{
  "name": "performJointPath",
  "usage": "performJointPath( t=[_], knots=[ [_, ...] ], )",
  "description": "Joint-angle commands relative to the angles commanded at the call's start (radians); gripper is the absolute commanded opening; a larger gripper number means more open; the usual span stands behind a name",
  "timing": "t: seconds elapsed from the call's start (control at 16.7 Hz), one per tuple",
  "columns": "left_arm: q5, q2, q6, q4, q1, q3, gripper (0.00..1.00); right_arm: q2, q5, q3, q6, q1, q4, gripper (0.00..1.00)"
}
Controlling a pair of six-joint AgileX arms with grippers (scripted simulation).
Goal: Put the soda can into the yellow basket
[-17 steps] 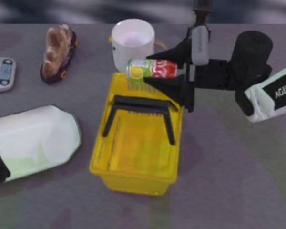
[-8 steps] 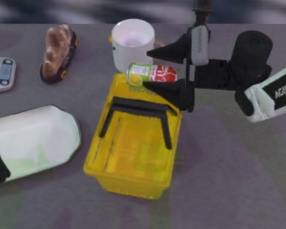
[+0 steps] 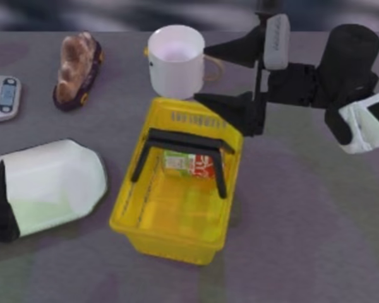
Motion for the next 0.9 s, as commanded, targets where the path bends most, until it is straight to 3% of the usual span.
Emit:
performJointPath(
  t=[0.18,0.36,0.9],
  knots=[
    [0.019,0.175,0.101,-0.127,-0.067,0.165,1.0,-0.194,0.088,-0.101,-0.008,-0.026,-0.087,1.0],
    [0.033,0.408,0.23,-0.29,-0.147,0.382,1.0,-0.445,0.209,-0.235,-0.014,-0.063,-0.208,1.0],
    [0.033,1.235,0.66,-0.836,-0.405,1.143,1.0,-1.364,0.66,-0.736,-0.025,-0.192,-0.671,1.0]
  ],
)
